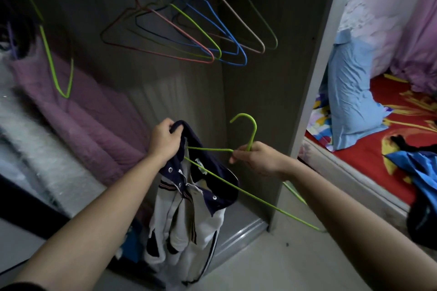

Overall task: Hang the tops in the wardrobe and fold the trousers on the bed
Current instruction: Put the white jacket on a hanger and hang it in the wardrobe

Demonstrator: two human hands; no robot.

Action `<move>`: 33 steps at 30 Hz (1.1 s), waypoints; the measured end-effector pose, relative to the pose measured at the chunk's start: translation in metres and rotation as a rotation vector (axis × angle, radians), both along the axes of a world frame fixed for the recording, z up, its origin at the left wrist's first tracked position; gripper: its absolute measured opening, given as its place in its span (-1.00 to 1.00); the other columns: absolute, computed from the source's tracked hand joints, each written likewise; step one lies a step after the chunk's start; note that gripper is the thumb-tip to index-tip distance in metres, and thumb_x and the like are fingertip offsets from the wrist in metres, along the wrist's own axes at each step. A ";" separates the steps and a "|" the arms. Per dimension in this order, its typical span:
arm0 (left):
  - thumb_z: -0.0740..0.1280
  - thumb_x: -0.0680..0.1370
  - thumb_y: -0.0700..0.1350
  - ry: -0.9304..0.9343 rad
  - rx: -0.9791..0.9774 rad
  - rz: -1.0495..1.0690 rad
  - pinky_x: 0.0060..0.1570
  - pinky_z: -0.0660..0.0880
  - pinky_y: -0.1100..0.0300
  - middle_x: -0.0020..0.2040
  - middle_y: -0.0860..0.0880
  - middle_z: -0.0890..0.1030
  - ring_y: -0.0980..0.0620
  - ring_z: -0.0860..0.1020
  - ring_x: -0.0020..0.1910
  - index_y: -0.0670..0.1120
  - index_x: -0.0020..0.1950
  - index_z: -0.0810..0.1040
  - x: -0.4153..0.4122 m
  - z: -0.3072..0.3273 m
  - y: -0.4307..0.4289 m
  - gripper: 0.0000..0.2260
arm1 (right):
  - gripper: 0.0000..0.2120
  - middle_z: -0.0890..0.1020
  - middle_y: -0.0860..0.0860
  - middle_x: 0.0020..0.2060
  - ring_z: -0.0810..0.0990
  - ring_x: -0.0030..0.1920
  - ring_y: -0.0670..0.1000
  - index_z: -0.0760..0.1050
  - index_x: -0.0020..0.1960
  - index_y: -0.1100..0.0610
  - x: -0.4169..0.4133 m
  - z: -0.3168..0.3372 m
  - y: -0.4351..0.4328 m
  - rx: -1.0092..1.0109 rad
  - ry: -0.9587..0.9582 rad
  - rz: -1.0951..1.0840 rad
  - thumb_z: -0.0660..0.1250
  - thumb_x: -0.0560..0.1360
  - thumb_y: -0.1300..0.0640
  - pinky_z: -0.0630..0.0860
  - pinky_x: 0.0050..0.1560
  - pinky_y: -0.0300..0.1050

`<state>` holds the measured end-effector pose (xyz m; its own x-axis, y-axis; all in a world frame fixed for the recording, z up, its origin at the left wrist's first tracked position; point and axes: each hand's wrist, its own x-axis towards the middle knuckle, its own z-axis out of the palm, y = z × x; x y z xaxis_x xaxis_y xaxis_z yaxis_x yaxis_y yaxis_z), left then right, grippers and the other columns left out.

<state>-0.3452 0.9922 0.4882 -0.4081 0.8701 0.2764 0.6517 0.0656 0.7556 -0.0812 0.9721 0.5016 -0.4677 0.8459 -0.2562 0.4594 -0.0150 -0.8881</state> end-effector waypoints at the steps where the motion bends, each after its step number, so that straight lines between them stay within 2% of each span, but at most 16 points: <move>1: 0.36 0.56 -0.13 -0.007 0.009 -0.024 -0.28 0.30 0.14 -0.34 -0.01 0.51 -0.01 0.45 -0.32 -0.13 -0.19 0.51 0.001 0.003 -0.003 -0.84 | -0.73 0.31 -0.05 -0.59 0.23 -0.60 -0.07 0.61 -0.07 0.17 -0.010 -0.007 0.002 -0.014 0.038 -0.023 0.21 0.66 0.08 0.16 -0.57 -0.25; 3: 0.38 0.55 -0.13 -0.066 0.026 -0.057 -0.28 0.36 0.14 -0.33 0.01 0.54 0.05 0.47 -0.33 -0.11 -0.17 0.54 0.001 0.009 -0.009 -0.88 | -0.74 0.38 -0.03 -0.55 0.30 -0.57 -0.04 0.63 -0.11 0.12 -0.030 -0.026 0.007 -0.008 0.049 -0.060 0.23 0.64 0.07 0.23 -0.56 -0.26; 5: 0.39 0.54 -0.16 -0.160 0.029 -0.094 -0.26 0.42 0.16 -0.30 0.00 0.57 0.09 0.50 -0.34 -0.11 -0.16 0.55 0.004 0.019 -0.016 -0.90 | -0.74 0.47 0.03 -0.43 0.39 -0.47 -0.04 0.67 -0.07 0.12 -0.047 -0.048 0.011 0.068 -0.088 -0.072 0.25 0.63 0.06 0.31 -0.49 -0.22; 7: 0.40 0.53 -0.20 -0.203 0.028 -0.132 -0.23 0.47 0.18 -0.27 -0.01 0.60 0.10 0.53 -0.31 -0.09 -0.15 0.54 0.006 0.027 -0.023 -0.91 | -0.75 0.52 0.00 -0.36 0.43 -0.40 -0.09 0.68 -0.03 0.13 -0.061 -0.061 0.012 0.109 -0.162 -0.090 0.25 0.62 0.06 0.32 -0.44 -0.30; 10: 0.41 0.52 -0.21 -0.231 0.008 -0.155 -0.16 0.55 0.11 -0.16 -0.08 0.65 0.01 0.61 -0.21 -0.04 -0.11 0.52 0.000 0.035 -0.033 -0.89 | -0.70 0.50 -0.13 -0.55 0.44 -0.44 -0.15 0.66 -0.17 0.09 -0.072 -0.051 0.019 0.104 0.032 -0.253 0.25 0.62 0.03 0.29 -0.44 -0.26; 13: 0.40 0.54 -0.20 -0.272 -0.027 -0.169 -0.24 0.57 0.08 -0.13 -0.14 0.68 -0.07 0.67 -0.22 -0.06 0.04 0.55 -0.015 0.036 -0.044 -0.89 | -0.66 0.46 -0.12 -0.57 0.37 -0.53 -0.17 0.63 -0.21 0.06 -0.071 -0.032 0.028 0.128 0.303 -0.337 0.23 0.65 0.01 0.26 -0.48 -0.29; 15: 0.40 0.55 -0.21 -0.259 -0.010 -0.204 -0.26 0.57 0.15 -0.11 -0.12 0.69 -0.01 0.66 -0.21 -0.05 0.09 0.59 -0.021 0.036 -0.048 -0.86 | -0.66 0.43 -0.07 -0.52 0.35 -0.50 -0.10 0.64 -0.21 0.04 -0.071 -0.026 0.030 0.161 0.399 -0.313 0.23 0.65 0.00 0.25 -0.47 -0.27; 18: 0.43 0.53 -0.19 -0.220 -0.023 -0.319 -0.07 0.58 0.22 -0.10 0.05 0.72 0.13 0.66 -0.12 -0.02 0.03 0.67 -0.018 0.039 -0.050 -0.89 | -0.65 0.40 -0.03 -0.51 0.33 -0.49 -0.05 0.63 -0.25 0.01 -0.070 -0.024 0.032 0.136 0.403 -0.324 0.22 0.64 -0.02 0.24 -0.48 -0.21; 23: 0.44 0.53 -0.15 -0.078 -0.239 -0.587 -0.09 0.53 0.08 -0.13 -0.05 0.71 0.14 0.59 -0.18 -0.12 0.02 0.69 -0.015 0.030 -0.046 -0.89 | -0.65 0.48 0.00 -0.45 0.42 -0.43 -0.08 0.63 -0.24 0.07 -0.062 -0.019 0.031 0.245 0.318 -0.311 0.23 0.63 -0.01 0.36 -0.36 -0.18; 25: 0.40 0.56 -0.04 -0.041 -0.250 -0.645 -0.07 0.51 0.03 -0.12 -0.09 0.69 0.14 0.56 -0.16 -0.05 -0.01 0.70 -0.013 0.030 -0.044 -0.87 | -0.65 0.45 0.04 -0.45 0.40 -0.42 -0.06 0.62 -0.27 0.05 -0.055 -0.022 0.029 0.263 0.337 -0.323 0.24 0.62 -0.01 0.35 -0.34 -0.14; 27: 0.32 0.54 0.20 0.072 -0.079 -0.533 0.07 0.45 0.11 0.01 -0.05 0.63 0.13 0.54 -0.01 0.09 0.04 0.66 -0.012 0.035 -0.035 -0.76 | -0.64 0.42 0.06 -0.46 0.38 -0.42 -0.03 0.62 -0.27 0.07 -0.047 -0.023 0.029 0.274 0.357 -0.341 0.24 0.62 0.00 0.32 -0.34 -0.12; 29: 0.14 0.48 0.32 0.315 0.027 -0.380 0.33 0.32 0.09 0.28 -0.08 0.47 -0.01 0.41 0.31 0.07 0.30 0.54 -0.014 0.047 -0.020 -0.47 | -0.65 0.40 0.05 -0.47 0.36 -0.43 -0.03 0.61 -0.26 0.12 -0.039 -0.020 0.029 0.283 0.369 -0.343 0.24 0.62 0.02 0.30 -0.37 -0.13; 31: 0.02 0.47 0.39 0.575 -0.063 -0.370 0.47 0.09 -0.05 0.50 -0.06 0.29 -0.06 0.16 0.52 0.06 0.50 0.34 -0.014 0.061 -0.007 -0.31 | -0.65 0.39 -0.02 -0.52 0.34 -0.46 -0.06 0.61 -0.27 0.14 -0.032 -0.015 0.029 0.287 0.392 -0.327 0.25 0.61 0.05 0.28 -0.41 -0.19; 32: 0.01 0.48 0.43 0.677 -0.130 -0.410 0.49 -0.01 -0.10 0.54 -0.02 0.26 -0.03 0.09 0.55 0.09 0.53 0.28 -0.011 0.066 -0.002 -0.30 | -0.66 0.38 -0.04 -0.54 0.32 -0.48 -0.07 0.61 -0.28 0.14 -0.030 -0.013 0.029 0.287 0.412 -0.307 0.25 0.61 0.06 0.26 -0.42 -0.22; 33: 0.00 0.50 0.46 0.750 -0.178 -0.465 0.49 -0.07 -0.13 0.51 0.00 0.32 -0.02 0.11 0.55 0.13 0.52 0.29 -0.008 0.069 0.003 -0.31 | -0.66 0.37 -0.05 -0.55 0.31 -0.48 -0.07 0.61 -0.29 0.14 -0.028 -0.010 0.030 0.292 0.431 -0.280 0.26 0.59 0.06 0.24 -0.43 -0.23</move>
<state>-0.3534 0.9952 0.5567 0.2293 0.9578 0.1734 0.9596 -0.2523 0.1248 -0.1089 1.0018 0.4913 -0.2265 0.9593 0.1688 0.0704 0.1890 -0.9795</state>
